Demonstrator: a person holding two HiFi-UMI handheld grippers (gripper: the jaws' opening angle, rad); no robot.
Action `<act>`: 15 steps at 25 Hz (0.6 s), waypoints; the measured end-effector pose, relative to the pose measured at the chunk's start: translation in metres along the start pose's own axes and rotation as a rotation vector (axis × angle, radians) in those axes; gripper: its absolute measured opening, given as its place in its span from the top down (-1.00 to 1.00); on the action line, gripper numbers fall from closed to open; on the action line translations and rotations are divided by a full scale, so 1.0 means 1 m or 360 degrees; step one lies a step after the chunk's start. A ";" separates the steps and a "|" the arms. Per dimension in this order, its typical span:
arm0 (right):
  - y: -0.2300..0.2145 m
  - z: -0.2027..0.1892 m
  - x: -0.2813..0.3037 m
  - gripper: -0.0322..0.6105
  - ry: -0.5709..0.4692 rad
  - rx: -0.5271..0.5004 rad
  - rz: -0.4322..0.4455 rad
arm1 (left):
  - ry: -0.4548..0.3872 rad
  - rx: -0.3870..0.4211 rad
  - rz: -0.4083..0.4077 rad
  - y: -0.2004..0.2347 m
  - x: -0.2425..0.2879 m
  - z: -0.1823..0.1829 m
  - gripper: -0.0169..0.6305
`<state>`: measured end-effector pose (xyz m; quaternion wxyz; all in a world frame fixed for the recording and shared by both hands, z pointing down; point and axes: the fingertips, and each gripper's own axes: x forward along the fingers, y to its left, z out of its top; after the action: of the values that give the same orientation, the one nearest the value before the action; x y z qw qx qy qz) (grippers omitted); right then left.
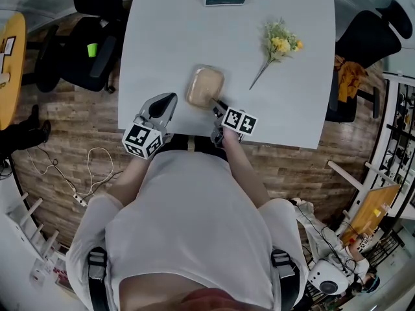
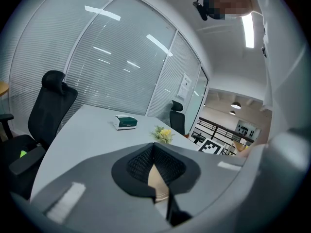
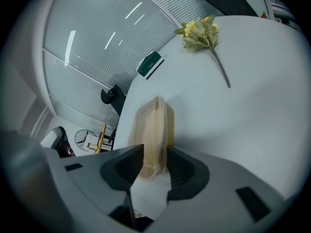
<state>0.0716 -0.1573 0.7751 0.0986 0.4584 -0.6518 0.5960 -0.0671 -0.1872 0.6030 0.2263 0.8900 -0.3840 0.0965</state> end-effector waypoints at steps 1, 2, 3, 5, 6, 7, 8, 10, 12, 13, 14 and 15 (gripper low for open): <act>-0.001 0.000 0.000 0.42 -0.0006 -0.0001 -0.0009 | -0.0004 0.0001 0.0001 0.000 -0.001 0.001 0.91; -0.002 0.001 0.000 0.43 -0.0013 0.0000 -0.0015 | -0.0010 0.0004 0.0000 0.000 -0.001 0.002 0.91; -0.002 0.001 -0.001 0.43 -0.0018 -0.0001 -0.0019 | -0.0016 0.0006 -0.0001 0.000 -0.002 0.003 0.91; 0.000 0.001 -0.002 0.44 -0.0023 -0.0013 -0.0026 | -0.0024 0.0009 -0.0003 -0.001 -0.003 0.004 0.91; 0.001 0.001 -0.003 0.44 -0.0026 -0.0020 -0.0030 | -0.0026 0.0009 -0.0004 -0.001 -0.003 0.005 0.91; 0.001 0.002 -0.004 0.45 -0.0031 -0.0027 -0.0036 | -0.0027 0.0009 -0.0004 -0.001 -0.003 0.005 0.91; 0.001 0.002 -0.005 0.45 -0.0038 -0.0033 -0.0042 | -0.0028 0.0009 -0.0005 -0.001 -0.003 0.005 0.91; 0.000 0.004 -0.007 0.46 -0.0052 -0.0047 -0.0056 | -0.0027 0.0011 -0.0006 -0.002 -0.003 0.005 0.91; 0.002 0.006 -0.009 0.47 -0.0062 -0.0066 -0.0064 | -0.0026 0.0011 -0.0007 -0.002 -0.004 0.005 0.91; 0.003 0.007 -0.010 0.48 -0.0067 -0.0074 -0.0067 | -0.0026 0.0011 -0.0007 -0.003 -0.004 0.005 0.91; 0.004 0.008 -0.012 0.49 -0.0072 -0.0081 -0.0071 | -0.0026 0.0013 -0.0007 -0.003 -0.005 0.005 0.91; 0.005 0.008 -0.013 0.49 -0.0076 -0.0087 -0.0076 | -0.0026 0.0016 -0.0006 -0.003 -0.005 0.005 0.91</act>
<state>0.0790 -0.1584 0.7606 0.1097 0.4851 -0.6590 0.5643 -0.0684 -0.1845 0.5955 0.2189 0.8926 -0.3836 0.0906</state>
